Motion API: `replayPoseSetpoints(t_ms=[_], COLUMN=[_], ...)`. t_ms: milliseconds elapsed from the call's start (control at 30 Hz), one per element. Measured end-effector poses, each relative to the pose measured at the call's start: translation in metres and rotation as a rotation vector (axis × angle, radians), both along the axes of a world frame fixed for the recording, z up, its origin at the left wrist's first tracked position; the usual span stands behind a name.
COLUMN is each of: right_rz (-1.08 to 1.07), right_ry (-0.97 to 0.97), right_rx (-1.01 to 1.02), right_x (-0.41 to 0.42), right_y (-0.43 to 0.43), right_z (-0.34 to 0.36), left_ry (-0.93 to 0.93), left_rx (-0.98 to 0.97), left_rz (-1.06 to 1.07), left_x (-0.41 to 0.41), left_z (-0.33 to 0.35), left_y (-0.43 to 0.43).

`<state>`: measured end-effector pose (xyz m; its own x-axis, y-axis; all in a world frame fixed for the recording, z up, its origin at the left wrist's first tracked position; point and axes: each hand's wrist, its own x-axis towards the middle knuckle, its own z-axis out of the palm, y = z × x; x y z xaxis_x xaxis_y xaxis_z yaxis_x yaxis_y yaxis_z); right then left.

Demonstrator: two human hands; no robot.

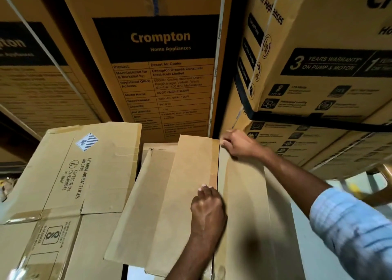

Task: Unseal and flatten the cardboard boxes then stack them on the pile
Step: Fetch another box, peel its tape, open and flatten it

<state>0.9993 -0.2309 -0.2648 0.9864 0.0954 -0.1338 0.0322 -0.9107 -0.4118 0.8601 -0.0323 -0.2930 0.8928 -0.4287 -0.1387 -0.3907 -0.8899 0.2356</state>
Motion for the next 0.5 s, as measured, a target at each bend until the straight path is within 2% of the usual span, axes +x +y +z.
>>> replayPoseSetpoints(t_ms=[100, 200, 300, 433, 500], right_rz=[-0.188, -0.328, -0.562, -0.870, -0.945], right_ry=[0.022, 0.036, 0.124, 0.208, 0.212], right_rx=[0.320, 0.460, 0.613, 0.907, 1.017], right_x=[0.019, 0.044, 0.063, 0.075, 0.076], right_y=[-0.013, -0.021, -0.024, -0.031, -0.037], right_z=[0.007, 0.000, -0.012, -0.018, -0.012], left_ry=[0.032, 0.047, 0.071, 0.092, 0.097], left_rx=[0.024, 0.042, 0.035, -0.001, -0.007], left_rz=[0.008, 0.009, 0.018, 0.027, 0.031], left_x=[-0.001, -0.002, -0.003, -0.004, -0.005], left_z=[-0.002, -0.005, -0.008, -0.011, -0.011], left_y=[0.000, 0.002, 0.004, 0.006, 0.007])
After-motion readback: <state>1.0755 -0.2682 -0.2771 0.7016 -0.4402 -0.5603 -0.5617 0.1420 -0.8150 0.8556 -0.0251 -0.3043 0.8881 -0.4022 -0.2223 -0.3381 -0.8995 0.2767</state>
